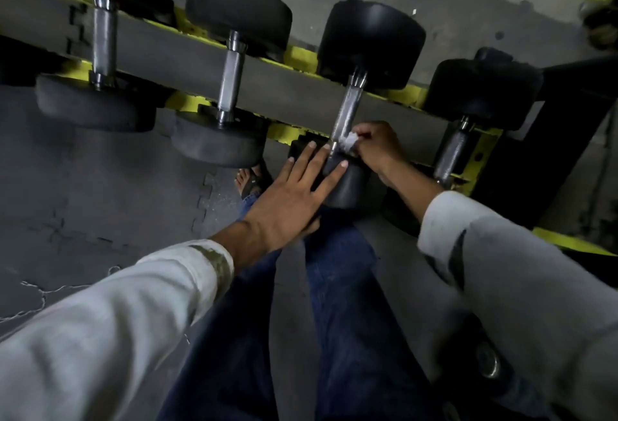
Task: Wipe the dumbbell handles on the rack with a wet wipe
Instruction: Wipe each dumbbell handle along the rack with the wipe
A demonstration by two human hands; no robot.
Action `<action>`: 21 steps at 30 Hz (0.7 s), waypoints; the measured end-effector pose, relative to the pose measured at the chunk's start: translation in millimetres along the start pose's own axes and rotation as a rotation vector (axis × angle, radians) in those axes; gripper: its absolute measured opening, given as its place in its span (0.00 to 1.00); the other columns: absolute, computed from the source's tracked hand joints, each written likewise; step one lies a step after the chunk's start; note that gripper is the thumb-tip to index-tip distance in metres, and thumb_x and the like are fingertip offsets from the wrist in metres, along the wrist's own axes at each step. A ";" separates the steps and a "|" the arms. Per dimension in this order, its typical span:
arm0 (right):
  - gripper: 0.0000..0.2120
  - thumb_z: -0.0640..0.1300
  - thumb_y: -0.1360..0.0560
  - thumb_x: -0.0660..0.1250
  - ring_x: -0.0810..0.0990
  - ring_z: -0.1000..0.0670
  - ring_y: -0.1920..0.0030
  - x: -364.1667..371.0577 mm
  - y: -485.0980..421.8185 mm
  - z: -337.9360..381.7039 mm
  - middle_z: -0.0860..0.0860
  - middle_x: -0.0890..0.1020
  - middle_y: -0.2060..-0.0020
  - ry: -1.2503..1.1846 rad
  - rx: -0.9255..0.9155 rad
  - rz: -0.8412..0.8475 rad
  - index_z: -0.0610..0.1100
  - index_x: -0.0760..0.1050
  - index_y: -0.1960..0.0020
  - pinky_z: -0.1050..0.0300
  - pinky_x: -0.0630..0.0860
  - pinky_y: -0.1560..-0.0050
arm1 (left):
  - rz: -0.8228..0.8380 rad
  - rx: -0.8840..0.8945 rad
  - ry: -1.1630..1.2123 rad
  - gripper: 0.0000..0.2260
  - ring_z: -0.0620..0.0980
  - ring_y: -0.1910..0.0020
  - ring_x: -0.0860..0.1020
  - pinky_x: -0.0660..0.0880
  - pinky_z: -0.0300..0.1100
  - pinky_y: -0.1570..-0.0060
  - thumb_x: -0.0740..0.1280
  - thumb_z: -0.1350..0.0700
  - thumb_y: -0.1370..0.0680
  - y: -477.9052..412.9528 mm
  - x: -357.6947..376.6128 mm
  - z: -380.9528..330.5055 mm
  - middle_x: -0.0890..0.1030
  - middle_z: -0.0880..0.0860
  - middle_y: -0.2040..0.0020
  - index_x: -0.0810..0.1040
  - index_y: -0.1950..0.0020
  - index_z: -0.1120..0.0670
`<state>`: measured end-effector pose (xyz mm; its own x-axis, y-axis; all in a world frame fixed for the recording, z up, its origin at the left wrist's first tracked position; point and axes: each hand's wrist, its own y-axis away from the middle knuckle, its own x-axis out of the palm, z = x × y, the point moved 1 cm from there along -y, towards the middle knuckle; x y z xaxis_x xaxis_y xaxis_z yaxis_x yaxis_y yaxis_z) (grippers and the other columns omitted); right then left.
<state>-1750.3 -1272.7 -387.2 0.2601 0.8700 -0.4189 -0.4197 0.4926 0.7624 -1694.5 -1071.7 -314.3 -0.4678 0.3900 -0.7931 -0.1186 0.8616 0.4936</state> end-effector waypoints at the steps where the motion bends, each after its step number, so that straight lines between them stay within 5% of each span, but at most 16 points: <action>1: 0.03 0.40 0.33 0.73 0.82 0.50 0.64 3.3 -8.2 -1.2 0.48 0.84 0.65 -0.097 0.030 -0.011 0.46 0.82 0.64 0.49 0.80 0.58 | -0.013 -0.005 -0.002 0.50 0.66 0.18 0.45 0.56 0.64 0.22 0.74 0.48 0.25 -2.5 1.6 -1.9 0.47 0.65 0.17 0.43 0.15 0.53; 4: 0.08 0.30 0.34 0.65 0.78 0.51 0.67 7.3 -16.8 -0.8 0.47 0.80 0.69 -0.161 0.063 0.066 0.40 0.79 0.65 0.57 0.74 0.62 | -0.034 -0.036 -0.003 0.51 0.67 0.18 0.45 0.59 0.66 0.24 0.75 0.49 0.27 -6.5 7.6 -4.5 0.47 0.65 0.17 0.43 0.15 0.53; 7: 0.10 0.33 0.40 0.65 0.78 0.49 0.62 5.2 -8.9 -4.9 0.47 0.82 0.64 -0.146 0.053 0.190 0.37 0.80 0.60 0.56 0.73 0.60 | -0.020 -0.045 -0.011 0.52 0.67 0.18 0.45 0.60 0.65 0.24 0.75 0.48 0.27 -5.8 7.1 -5.9 0.47 0.65 0.17 0.43 0.15 0.53; 12: 0.11 0.29 0.35 0.68 0.76 0.52 0.70 6.3 -10.2 -0.7 0.49 0.79 0.70 -0.268 0.110 0.023 0.44 0.78 0.69 0.59 0.72 0.67 | -0.027 -0.047 0.003 0.52 0.67 0.18 0.46 0.61 0.66 0.24 0.76 0.48 0.27 -5.4 2.6 -6.5 0.48 0.65 0.17 0.44 0.15 0.53; 17: 0.14 0.28 0.26 0.61 0.81 0.45 0.56 8.5 -31.2 -1.0 0.37 0.85 0.51 -0.481 0.208 0.186 0.35 0.80 0.45 0.52 0.79 0.52 | -0.035 -0.040 -0.010 0.52 0.67 0.18 0.43 0.57 0.65 0.22 0.75 0.46 0.26 -4.1 6.6 -6.2 0.45 0.65 0.17 0.41 0.15 0.53; 21: 0.11 0.32 0.27 0.70 0.84 0.49 0.57 -2.8 -6.4 -13.8 0.46 0.85 0.56 -0.557 0.226 0.098 0.42 0.81 0.48 0.57 0.80 0.54 | -0.015 -0.036 -0.018 0.54 0.67 0.18 0.42 0.58 0.65 0.23 0.75 0.44 0.26 -3.5 4.4 -5.8 0.44 0.65 0.17 0.39 0.15 0.53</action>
<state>-1760.4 -1278.0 -397.7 0.6714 0.7380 -0.0670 -0.2851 0.3407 0.8959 -1701.2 -1075.0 -317.4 -0.4497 0.3831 -0.8068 -0.1570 0.8554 0.4937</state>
